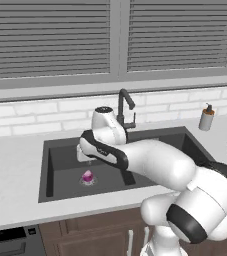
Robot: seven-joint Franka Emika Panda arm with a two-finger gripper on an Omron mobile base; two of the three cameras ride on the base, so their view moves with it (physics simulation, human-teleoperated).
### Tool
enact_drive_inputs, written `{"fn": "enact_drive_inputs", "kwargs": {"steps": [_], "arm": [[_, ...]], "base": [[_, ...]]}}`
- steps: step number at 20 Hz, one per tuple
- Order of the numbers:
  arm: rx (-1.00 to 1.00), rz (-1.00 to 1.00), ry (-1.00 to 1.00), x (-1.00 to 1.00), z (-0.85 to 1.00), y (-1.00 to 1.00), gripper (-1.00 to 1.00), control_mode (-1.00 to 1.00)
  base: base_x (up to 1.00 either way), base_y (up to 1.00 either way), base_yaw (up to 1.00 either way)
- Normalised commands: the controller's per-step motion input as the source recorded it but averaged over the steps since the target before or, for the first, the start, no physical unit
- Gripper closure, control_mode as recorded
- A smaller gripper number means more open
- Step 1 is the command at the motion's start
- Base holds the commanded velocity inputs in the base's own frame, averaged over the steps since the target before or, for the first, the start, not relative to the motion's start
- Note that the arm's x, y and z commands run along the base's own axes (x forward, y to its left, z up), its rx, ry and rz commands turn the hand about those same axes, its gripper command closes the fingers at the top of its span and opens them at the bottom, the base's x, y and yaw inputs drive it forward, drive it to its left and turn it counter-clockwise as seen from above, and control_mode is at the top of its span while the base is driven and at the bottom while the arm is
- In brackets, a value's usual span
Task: Pick the onion from the sink and place it in the bowl. Then pick the bowl and place it in the microwave. Then close the microwave door and press the start button.
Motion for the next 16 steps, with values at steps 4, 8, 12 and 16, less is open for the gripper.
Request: {"fn": "enact_drive_inputs", "kwargs": {"steps": [4,8,12,16], "arm": [[0.0,0.0,0.0,0.12,-0.44,-0.23,-1.0,-1.0],[0.0,0.0,-0.01,0.38,-0.36,0.0,-1.0,-1.0],[0.0,0.0,-0.03,0.41,-0.37,0.0,-1.0,-1.0],[0.0,0.0,0.04,0.4,-0.06,0.0,-1.0,-1.0]], "base": [[0.0,0.0,0.0],[0.0,0.0,0.0],[0.0,0.0,0.0],[0.0,0.0,0.0]]}}
